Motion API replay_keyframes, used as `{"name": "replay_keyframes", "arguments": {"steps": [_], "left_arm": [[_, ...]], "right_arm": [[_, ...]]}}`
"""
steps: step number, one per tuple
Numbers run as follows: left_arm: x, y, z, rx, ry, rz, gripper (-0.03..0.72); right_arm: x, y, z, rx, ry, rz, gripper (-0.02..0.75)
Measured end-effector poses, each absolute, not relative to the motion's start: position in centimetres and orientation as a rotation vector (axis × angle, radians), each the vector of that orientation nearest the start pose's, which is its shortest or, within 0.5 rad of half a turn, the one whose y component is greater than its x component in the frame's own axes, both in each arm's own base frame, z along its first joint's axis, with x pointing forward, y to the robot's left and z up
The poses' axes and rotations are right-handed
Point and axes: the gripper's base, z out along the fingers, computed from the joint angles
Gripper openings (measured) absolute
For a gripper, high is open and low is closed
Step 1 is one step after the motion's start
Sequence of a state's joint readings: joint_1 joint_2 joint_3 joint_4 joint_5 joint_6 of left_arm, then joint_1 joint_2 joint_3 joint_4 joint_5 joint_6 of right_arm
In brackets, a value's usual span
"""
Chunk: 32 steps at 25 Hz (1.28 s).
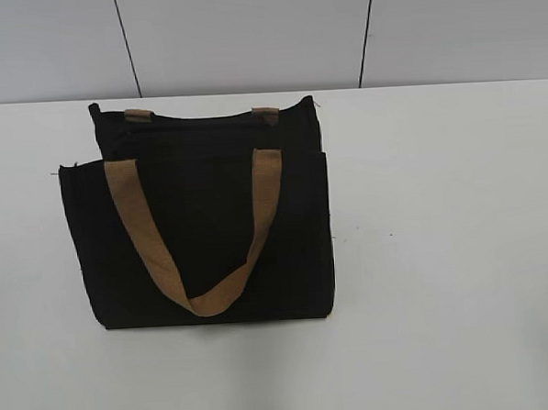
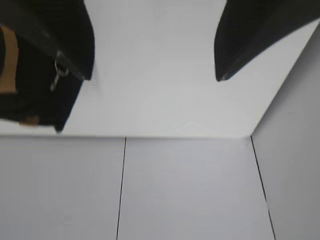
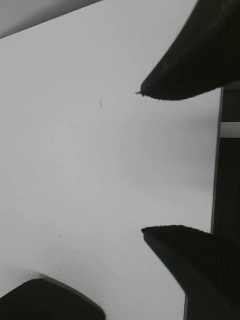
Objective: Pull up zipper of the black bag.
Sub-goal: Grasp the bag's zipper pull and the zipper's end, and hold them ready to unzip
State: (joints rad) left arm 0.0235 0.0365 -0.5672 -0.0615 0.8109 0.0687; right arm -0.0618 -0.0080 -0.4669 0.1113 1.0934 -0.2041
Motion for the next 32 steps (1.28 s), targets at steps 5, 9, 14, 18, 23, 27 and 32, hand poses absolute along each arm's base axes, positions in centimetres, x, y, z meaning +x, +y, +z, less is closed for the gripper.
{"name": "replay_keyframes", "arguments": {"steps": [5,9,14,18,23,27,32], "left_arm": [[3.4,-0.1,33.5,0.010,1.516,0.012,0.556],[7.5,0.2,31.4,-0.012,1.443,0.022,0.508],[12.4,0.4,27.1,-0.031,1.564,0.029,0.421],[16.2,-0.1,24.7,0.038,1.650,-0.016,0.406],[19.9,-2.5,20.7,0.306,1.769,-0.203,0.404],[22.3,-3.5,18.5,0.549,1.874,-0.324,0.404],[24.9,-3.0,16.9,0.745,1.867,-0.494,0.381]], "right_arm": [[-0.4,0.9,26.6,-0.155,2.091,-0.026,0.593],[-0.4,0.9,26.6,-0.155,2.091,-0.026,0.593],[-0.4,0.9,26.6,-0.155,2.091,-0.026,0.593],[-0.4,0.9,26.6,-0.155,2.091,-0.026,0.593],[-0.4,0.9,26.6,-0.155,2.091,-0.026,0.593],[-0.4,0.9,26.6,-0.155,2.091,-0.026,0.593],[-0.4,0.9,26.6,-0.155,2.091,-0.026,0.593]]}}
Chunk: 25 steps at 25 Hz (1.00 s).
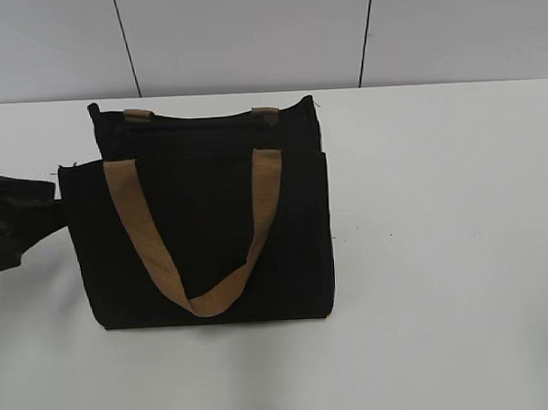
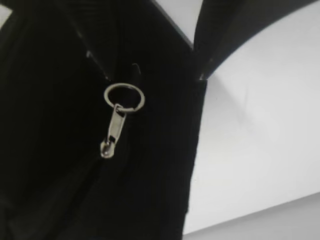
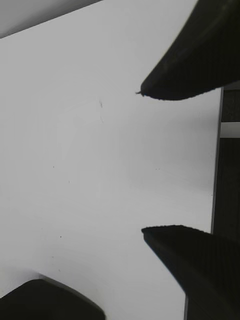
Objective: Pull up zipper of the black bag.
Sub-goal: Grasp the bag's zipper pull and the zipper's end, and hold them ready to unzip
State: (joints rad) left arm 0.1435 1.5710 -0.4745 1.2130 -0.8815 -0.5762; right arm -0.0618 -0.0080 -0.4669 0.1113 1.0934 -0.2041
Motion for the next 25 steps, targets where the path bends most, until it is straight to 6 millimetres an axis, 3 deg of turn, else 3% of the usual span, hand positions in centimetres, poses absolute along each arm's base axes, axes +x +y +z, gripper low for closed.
{"name": "replay_keyframes", "arguments": {"steps": [8,15,17,22,25], "left_arm": [[28.2,-3.3,12.0,0.893,1.882,-0.781,0.369],[30.6,-4.4,9.9,0.939,1.789,-0.884,0.362],[31.1,-4.7,9.8,0.955,1.769,-0.893,0.324],[31.3,-4.9,9.9,0.954,1.745,-0.908,0.034],[31.2,-5.0,9.9,0.971,1.737,-0.918,0.022]], "right_arm": [[-0.4,0.9,26.6,-0.155,2.091,-0.026,0.592],[-0.4,0.9,26.6,-0.155,2.091,-0.026,0.592],[-0.4,0.9,26.6,-0.155,2.091,-0.026,0.592],[-0.4,0.9,26.6,-0.155,2.091,-0.026,0.592],[-0.4,0.9,26.6,-0.155,2.091,-0.026,0.592]]}}
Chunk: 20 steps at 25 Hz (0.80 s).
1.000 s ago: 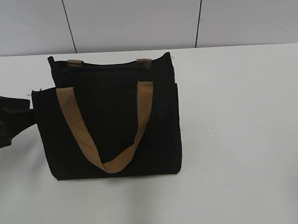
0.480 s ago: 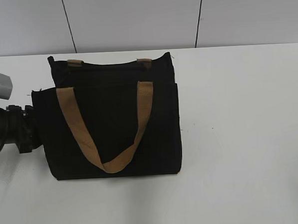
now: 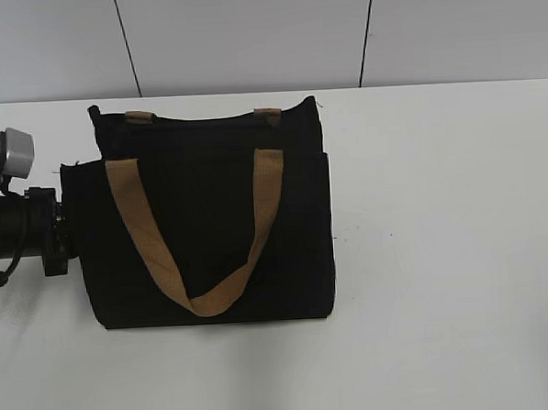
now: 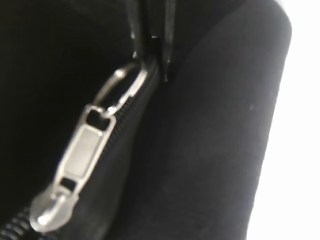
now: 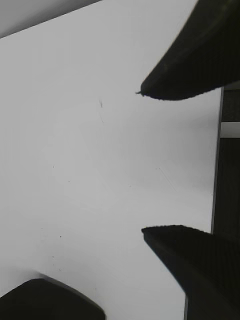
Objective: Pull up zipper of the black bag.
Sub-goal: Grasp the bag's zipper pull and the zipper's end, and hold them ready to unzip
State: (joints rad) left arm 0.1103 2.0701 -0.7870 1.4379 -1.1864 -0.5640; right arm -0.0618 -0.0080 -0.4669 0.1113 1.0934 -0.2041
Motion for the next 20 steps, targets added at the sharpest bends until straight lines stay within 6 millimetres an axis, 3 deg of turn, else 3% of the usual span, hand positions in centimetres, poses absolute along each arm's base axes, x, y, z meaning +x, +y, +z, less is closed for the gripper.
{"name": "replay_keyframes", "arguments": {"steps": [4,8,13,20], "left_arm": [[31.3,-4.3,11.9,1.007,1.751,-0.811,0.022],[31.3,-3.3,15.2,1.011,1.790,-0.568,0.022],[29.6,-2.6,19.2,0.954,1.798,-0.336,0.022],[27.4,-2.6,24.5,0.881,1.721,-0.256,0.022]], "right_arm": [[-0.4,0.9,26.6,-0.155,2.091,-0.026,0.592],[-0.4,0.9,26.6,-0.155,2.091,-0.026,0.592],[-0.4,0.9,26.6,-0.157,2.091,-0.025,0.592],[-0.4,1.5,26.7,-0.181,2.080,0.068,0.592]]}}
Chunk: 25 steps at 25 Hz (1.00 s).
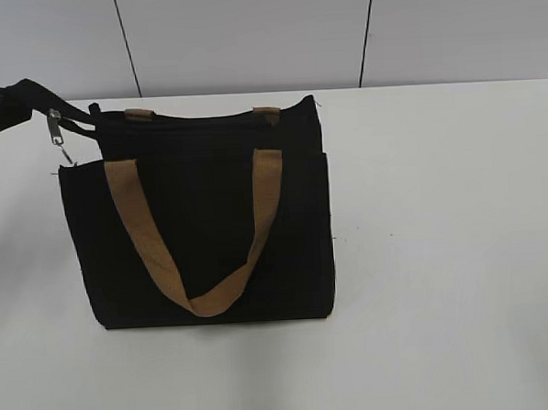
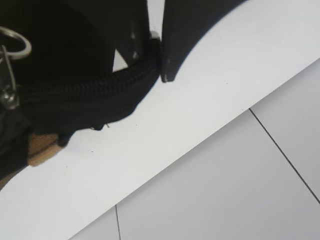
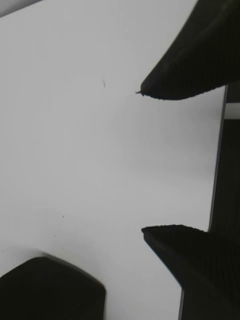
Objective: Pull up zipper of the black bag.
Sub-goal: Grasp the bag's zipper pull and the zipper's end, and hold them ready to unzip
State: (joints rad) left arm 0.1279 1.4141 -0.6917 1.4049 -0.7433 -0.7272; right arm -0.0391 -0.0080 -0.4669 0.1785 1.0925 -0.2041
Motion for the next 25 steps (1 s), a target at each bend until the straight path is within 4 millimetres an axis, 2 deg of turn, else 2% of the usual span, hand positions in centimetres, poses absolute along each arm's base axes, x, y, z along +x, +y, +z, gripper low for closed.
{"name": "replay_keyframes", "arguments": {"steps": [3,8,11,14,17,25], "left_arm": [[26.6,-2.7,25.3,0.869,1.749,-0.277,0.022],[25.6,-2.9,26.9,0.823,1.743,-0.301,0.022],[25.3,-3.0,27.0,0.825,1.747,-0.329,0.022],[25.1,-3.1,27.2,0.832,1.743,-0.337,0.022],[25.0,-3.2,27.4,0.829,1.736,-0.338,0.022],[25.1,-3.1,27.8,0.784,1.724,-0.349,0.022]], "right_arm": [[-0.4,2.0,26.9,-0.181,2.058,0.152,0.592],[-0.3,2.2,27.2,-0.176,2.022,0.188,0.592],[-0.3,2.3,27.5,-0.170,1.993,0.194,0.592],[0.6,2.4,28.6,-0.167,1.960,0.226,0.592],[2.6,2.4,29.9,-0.222,1.977,0.203,0.592],[10.4,2.3,32.3,-0.330,2.142,0.185,0.592]]}}
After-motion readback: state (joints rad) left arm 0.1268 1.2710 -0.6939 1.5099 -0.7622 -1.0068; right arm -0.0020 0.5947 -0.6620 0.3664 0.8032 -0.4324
